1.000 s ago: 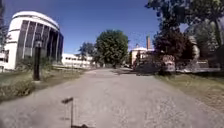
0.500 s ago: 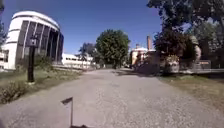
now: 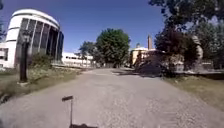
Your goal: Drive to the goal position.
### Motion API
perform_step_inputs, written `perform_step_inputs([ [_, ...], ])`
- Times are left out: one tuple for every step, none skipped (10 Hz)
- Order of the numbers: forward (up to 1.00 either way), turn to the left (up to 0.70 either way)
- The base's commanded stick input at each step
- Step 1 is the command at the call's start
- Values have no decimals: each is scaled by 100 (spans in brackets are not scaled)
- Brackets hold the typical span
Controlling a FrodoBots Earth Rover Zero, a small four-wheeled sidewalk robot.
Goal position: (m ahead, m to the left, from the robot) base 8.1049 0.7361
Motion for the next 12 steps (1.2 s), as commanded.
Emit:
perform_step_inputs([
  [60, 0],
  [60, 0],
  [60, 0],
  [60, 0],
  [60, 0],
  [60, 0],
  [60, 0],
  [60, 0],
  [60, 0],
  [60, 0],
  [60, 0],
  [60, 0],
])
